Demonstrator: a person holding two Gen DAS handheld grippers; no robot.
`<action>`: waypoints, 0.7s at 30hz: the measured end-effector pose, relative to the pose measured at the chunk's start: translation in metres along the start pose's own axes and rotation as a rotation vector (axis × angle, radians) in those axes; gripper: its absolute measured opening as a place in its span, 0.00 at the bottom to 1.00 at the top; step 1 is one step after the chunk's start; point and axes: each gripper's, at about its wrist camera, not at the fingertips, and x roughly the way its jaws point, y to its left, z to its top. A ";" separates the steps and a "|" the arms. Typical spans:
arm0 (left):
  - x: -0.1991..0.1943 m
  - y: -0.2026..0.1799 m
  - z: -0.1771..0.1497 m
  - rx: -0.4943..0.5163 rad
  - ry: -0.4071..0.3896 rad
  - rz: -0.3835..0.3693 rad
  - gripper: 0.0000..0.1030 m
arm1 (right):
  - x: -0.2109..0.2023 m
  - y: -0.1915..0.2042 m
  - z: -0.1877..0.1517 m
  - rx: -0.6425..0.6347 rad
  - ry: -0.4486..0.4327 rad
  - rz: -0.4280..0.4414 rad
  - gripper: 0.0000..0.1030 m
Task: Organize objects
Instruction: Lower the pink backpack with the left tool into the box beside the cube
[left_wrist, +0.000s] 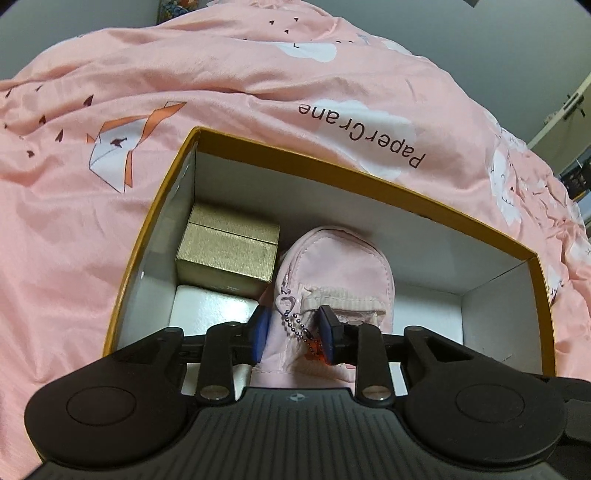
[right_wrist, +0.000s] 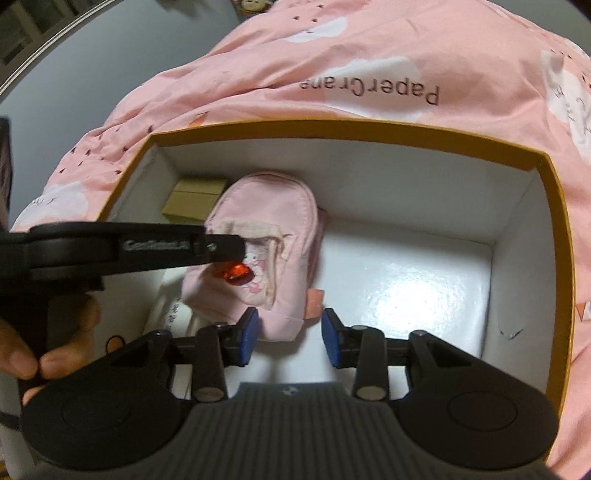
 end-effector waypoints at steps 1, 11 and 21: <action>-0.002 0.000 0.001 0.001 -0.001 -0.004 0.34 | -0.001 0.002 0.000 -0.012 -0.001 0.006 0.42; -0.040 0.003 -0.003 0.068 -0.062 -0.056 0.32 | 0.000 0.000 0.011 0.002 -0.063 0.003 0.31; -0.040 0.008 -0.010 0.091 -0.060 -0.077 0.25 | 0.027 -0.012 0.023 0.123 -0.055 0.011 0.31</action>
